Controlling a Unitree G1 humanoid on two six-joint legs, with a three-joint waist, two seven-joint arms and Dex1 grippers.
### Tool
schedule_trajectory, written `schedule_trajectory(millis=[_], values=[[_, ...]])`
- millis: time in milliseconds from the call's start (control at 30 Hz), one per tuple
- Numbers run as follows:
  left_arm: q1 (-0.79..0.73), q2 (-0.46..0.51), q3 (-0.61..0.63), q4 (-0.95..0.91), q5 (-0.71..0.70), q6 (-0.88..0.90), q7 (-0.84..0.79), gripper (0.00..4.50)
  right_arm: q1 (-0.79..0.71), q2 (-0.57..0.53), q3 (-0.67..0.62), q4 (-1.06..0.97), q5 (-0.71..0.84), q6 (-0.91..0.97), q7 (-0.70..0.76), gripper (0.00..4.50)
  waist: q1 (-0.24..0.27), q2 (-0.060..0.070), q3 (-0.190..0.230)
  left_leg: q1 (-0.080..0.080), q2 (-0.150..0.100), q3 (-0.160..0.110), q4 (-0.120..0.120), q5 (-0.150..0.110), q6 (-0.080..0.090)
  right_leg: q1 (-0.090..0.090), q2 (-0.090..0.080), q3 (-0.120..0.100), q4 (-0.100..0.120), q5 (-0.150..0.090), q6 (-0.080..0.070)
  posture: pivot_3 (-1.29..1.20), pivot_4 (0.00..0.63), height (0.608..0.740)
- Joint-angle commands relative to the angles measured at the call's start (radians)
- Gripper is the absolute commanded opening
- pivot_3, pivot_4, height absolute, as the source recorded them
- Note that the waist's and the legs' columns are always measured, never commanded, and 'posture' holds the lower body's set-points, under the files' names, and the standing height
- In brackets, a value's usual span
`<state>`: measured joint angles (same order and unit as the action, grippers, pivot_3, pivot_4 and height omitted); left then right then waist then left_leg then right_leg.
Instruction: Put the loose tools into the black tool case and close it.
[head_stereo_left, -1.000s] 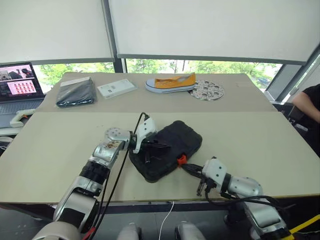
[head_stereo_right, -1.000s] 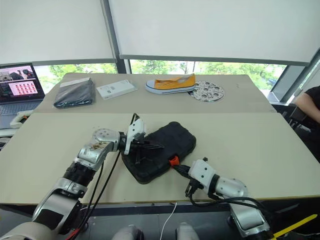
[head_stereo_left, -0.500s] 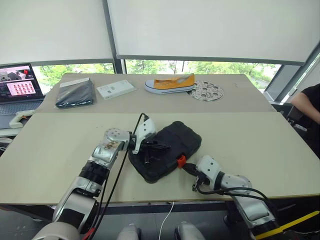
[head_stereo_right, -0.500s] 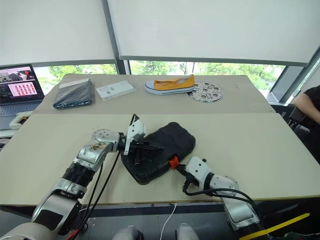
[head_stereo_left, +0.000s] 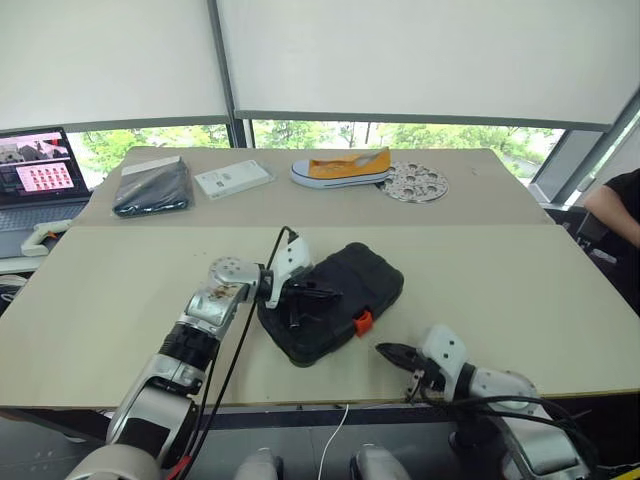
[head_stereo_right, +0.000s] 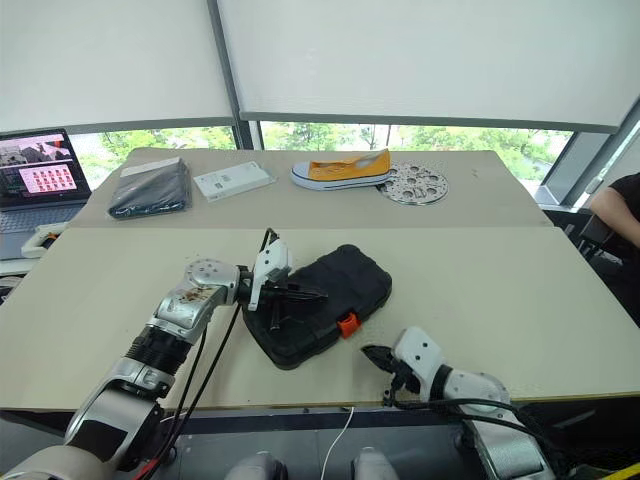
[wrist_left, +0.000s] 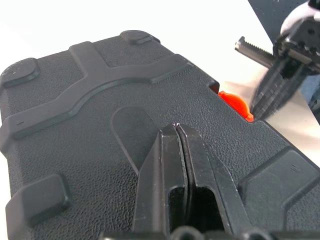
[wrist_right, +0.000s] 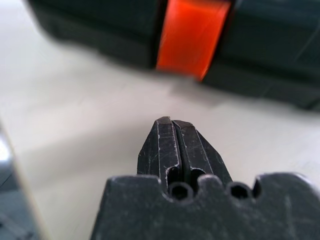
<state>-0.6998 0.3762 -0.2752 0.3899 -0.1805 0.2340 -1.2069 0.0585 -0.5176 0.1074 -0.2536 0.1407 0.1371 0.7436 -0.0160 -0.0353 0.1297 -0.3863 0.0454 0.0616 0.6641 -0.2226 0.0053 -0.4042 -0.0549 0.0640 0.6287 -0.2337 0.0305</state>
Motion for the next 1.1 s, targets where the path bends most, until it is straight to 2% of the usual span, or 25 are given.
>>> schedule_trajectory(millis=[33,467,833,1100], values=[[0.051,0.010,-0.054,0.075,0.061,0.018,-0.003,0.08,-0.036,0.013,-0.004,-0.022,0.002,-0.020,-0.016,0.00,0.001,0.000,0.000,0.000,0.000,0.000,0.000,0.000,0.000,0.000,0.000,0.000,0.000,0.000,0.000,0.00,0.150,0.740],[0.048,0.010,-0.055,0.085,0.064,0.011,-0.006,0.08,-0.093,0.082,0.055,0.019,-0.022,-0.025,-0.048,0.00,0.000,0.000,0.000,0.000,0.000,-0.002,-0.002,0.000,0.000,-0.001,-0.001,0.000,-0.001,0.000,0.000,0.00,0.150,0.740],[0.046,0.008,-0.056,0.090,0.065,0.009,-0.004,0.08,-0.011,0.006,0.032,-0.098,0.013,0.067,0.004,0.00,0.001,0.000,0.000,0.000,0.000,-0.003,-0.003,-0.002,-0.004,-0.001,-0.001,0.000,-0.002,0.000,0.000,0.00,0.150,0.740],[0.048,0.008,-0.055,0.086,0.063,0.013,-0.003,0.08,-0.054,0.018,0.030,-0.074,0.008,0.054,-0.023,0.00,0.001,0.000,0.000,0.000,0.000,-0.004,-0.003,-0.004,-0.007,-0.002,-0.001,0.000,-0.003,0.000,0.000,0.00,0.150,0.740]])
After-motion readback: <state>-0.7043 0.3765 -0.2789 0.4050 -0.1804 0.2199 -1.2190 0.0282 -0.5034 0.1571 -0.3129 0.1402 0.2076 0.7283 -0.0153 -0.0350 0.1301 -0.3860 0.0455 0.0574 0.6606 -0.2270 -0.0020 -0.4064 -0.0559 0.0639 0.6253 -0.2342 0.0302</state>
